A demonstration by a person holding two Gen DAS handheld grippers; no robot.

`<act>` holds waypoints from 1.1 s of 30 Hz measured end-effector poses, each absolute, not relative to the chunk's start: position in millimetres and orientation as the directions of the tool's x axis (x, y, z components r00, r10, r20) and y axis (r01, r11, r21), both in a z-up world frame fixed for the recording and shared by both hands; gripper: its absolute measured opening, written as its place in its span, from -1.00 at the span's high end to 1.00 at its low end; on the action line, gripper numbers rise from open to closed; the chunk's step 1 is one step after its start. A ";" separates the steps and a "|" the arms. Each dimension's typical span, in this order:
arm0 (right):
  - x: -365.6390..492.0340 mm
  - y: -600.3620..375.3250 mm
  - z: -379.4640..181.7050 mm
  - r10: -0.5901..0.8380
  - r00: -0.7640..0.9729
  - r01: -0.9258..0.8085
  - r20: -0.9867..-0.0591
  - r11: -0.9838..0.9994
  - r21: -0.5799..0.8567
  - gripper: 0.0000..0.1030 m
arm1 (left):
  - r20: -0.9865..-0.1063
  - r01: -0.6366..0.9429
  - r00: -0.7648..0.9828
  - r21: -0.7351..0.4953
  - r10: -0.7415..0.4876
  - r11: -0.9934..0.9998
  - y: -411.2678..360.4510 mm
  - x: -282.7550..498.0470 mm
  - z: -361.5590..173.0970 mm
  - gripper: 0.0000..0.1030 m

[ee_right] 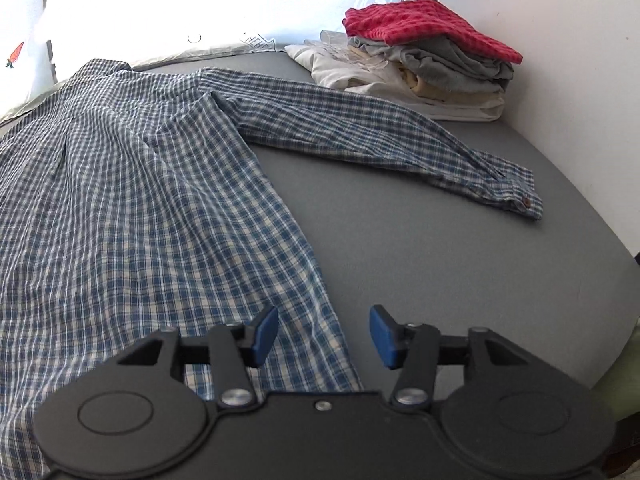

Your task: Fold clothes

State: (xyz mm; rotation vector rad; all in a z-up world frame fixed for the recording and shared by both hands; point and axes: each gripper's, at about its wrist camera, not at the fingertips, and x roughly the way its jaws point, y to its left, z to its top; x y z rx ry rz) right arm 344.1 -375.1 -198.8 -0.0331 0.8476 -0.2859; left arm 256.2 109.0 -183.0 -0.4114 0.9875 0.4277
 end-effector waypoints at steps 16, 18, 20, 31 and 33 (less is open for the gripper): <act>424.6 -288.9 -199.1 0.040 0.710 -0.050 -0.703 0.999 0.007 -1.00 | -0.809 -0.630 0.493 -0.076 0.322 0.773 150.5 282.6 -160.0 -0.50; 435.1 -283.1 -208.6 0.048 0.699 -0.051 -0.713 0.999 0.017 -1.00 | -0.810 -0.673 0.485 -0.105 0.330 0.733 163.5 285.0 -162.6 -0.54; 443.4 -282.5 -218.4 0.060 0.691 -0.032 -0.720 0.998 0.052 -1.00 | -0.813 -0.714 0.478 -0.138 0.333 0.687 178.4 288.1 -165.1 -0.55; 474.6 -263.6 -237.1 -0.034 0.774 0.042 -0.633 0.999 -0.003 -1.00 | -0.777 -0.903 0.396 -0.232 0.490 0.361 266.3 285.9 -172.4 -0.68; 477.9 -263.5 -236.5 -0.033 0.774 0.042 -0.633 0.999 -0.001 -1.00 | -0.769 -0.922 0.363 -0.217 0.525 0.320 282.2 283.7 -173.8 -0.74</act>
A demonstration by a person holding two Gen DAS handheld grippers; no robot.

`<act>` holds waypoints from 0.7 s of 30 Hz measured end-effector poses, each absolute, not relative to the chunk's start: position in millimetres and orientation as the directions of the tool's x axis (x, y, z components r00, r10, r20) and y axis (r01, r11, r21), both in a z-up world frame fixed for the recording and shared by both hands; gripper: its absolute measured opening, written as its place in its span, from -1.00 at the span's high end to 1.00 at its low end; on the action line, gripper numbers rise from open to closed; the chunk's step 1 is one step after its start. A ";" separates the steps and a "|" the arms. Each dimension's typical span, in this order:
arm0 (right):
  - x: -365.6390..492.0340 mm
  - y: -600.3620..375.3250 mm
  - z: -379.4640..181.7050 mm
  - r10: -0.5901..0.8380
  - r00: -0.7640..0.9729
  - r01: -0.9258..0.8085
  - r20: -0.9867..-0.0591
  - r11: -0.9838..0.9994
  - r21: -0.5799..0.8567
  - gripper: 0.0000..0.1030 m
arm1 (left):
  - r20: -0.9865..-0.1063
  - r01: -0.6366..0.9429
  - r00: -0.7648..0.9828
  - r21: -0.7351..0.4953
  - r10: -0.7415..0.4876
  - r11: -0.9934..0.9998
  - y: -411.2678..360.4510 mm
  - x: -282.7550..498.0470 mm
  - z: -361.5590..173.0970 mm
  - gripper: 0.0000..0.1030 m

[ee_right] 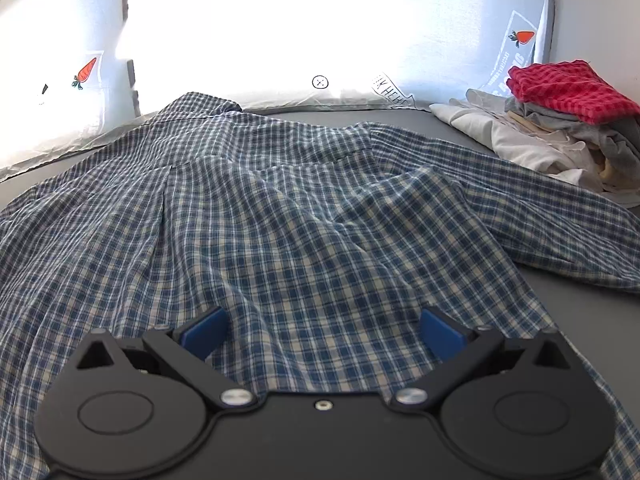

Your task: Fold clothes

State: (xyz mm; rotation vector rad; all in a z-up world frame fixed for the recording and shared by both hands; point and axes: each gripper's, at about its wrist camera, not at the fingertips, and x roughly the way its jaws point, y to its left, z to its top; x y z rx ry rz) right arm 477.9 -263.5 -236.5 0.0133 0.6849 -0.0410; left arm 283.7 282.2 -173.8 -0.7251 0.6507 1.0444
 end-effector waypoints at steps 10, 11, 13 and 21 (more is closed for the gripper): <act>476.7 -262.5 -236.9 -0.035 0.776 0.044 -0.630 0.999 -0.001 -1.00 | -0.782 -0.910 0.369 -0.192 0.503 0.368 313.1 289.8 -185.5 -0.20; 476.5 -262.6 -236.8 -0.035 0.776 0.044 -0.630 0.999 -0.001 -1.00 | -0.782 -0.902 0.378 -0.192 0.496 0.386 310.9 291.4 -184.8 0.07; 476.4 -262.8 -236.6 -0.034 0.776 0.043 -0.630 0.999 -0.001 -1.00 | -0.783 -0.887 0.402 -0.203 0.475 0.416 306.4 294.8 -183.0 0.57; 476.6 -262.9 -236.5 -0.033 0.776 0.043 -0.629 0.999 0.000 -1.00 | -0.667 -0.686 0.686 -0.458 0.292 0.566 273.6 328.4 -152.1 0.86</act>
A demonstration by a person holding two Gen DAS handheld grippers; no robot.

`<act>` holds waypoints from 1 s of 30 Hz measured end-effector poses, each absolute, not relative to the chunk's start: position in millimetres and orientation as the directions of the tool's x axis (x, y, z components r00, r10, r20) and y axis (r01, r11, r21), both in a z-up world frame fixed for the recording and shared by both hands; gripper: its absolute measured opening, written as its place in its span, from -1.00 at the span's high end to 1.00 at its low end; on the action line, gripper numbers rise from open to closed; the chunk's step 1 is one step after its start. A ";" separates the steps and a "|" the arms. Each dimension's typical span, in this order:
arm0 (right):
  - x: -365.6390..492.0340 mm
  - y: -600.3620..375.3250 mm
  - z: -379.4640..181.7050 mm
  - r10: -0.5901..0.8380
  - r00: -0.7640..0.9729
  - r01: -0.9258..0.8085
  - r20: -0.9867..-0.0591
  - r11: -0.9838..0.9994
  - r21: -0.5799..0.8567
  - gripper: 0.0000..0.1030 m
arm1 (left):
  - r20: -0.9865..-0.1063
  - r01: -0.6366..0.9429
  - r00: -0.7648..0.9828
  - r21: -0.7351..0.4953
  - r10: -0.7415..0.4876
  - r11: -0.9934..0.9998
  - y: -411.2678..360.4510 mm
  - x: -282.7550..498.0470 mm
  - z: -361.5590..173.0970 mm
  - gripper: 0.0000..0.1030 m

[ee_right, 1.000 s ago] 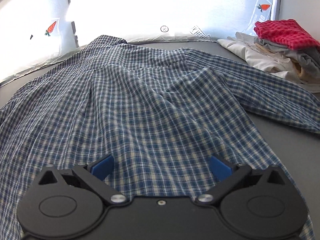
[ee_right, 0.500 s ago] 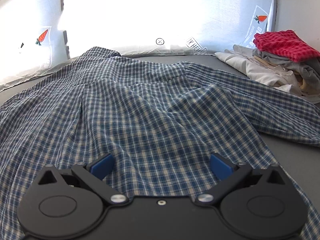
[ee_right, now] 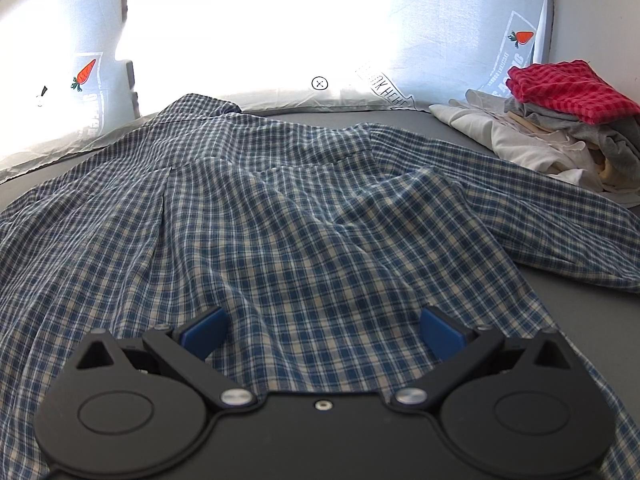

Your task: Fold clothes

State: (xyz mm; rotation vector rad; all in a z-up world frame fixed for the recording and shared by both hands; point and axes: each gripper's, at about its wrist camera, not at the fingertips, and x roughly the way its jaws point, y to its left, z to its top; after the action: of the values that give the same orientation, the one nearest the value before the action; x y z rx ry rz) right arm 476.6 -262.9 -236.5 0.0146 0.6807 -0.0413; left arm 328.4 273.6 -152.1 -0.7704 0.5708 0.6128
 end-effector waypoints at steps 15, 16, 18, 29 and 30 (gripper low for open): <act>476.5 -263.3 -235.7 -0.030 0.774 0.042 -0.632 0.999 0.003 -1.00 | -0.604 -0.260 0.782 -0.543 -0.155 0.799 174.9 440.5 -125.0 -0.09; 476.9 -263.3 -235.4 -0.029 0.772 0.040 -0.635 0.999 0.003 -1.00 | -0.626 -0.301 0.769 -0.531 -0.127 0.792 179.6 438.4 -128.2 -0.14; 479.0 -263.9 -233.8 -0.022 0.760 0.032 -0.649 0.999 0.003 -1.00 | -0.681 -0.392 0.730 -0.493 -0.065 0.777 190.3 436.7 -136.1 -0.21; 497.6 -292.2 -207.4 0.404 0.704 0.147 -0.584 0.722 0.676 -0.97 | -0.799 -0.606 0.594 -0.518 -0.089 0.604 233.3 414.6 -182.0 -0.37; 498.1 -288.1 -209.6 0.441 0.719 0.146 -0.537 0.659 0.738 -0.96 | -0.795 -0.605 0.599 -0.528 -0.097 0.596 234.2 414.9 -181.9 -0.41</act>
State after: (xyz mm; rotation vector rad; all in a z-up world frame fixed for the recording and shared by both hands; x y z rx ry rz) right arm 498.1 -288.1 -209.6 0.8540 0.7710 0.1867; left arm 414.9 234.2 -181.9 -0.9038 0.9000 0.3462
